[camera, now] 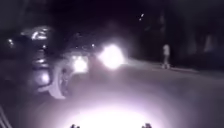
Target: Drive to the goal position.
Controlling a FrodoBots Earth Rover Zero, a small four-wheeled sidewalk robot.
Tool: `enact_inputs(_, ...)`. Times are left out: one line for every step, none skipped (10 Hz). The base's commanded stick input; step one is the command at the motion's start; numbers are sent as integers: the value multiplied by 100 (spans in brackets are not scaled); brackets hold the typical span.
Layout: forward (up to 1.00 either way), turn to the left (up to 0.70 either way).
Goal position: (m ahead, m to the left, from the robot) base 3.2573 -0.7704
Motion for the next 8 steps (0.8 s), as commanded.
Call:
enact_inputs(70, 0)
enact_inputs(70, 0)
enact_inputs(70, 0)
enact_inputs(70, 0)
enact_inputs(70, 0)
enact_inputs(70, 0)
enact_inputs(70, 0)
enact_inputs(70, 0)
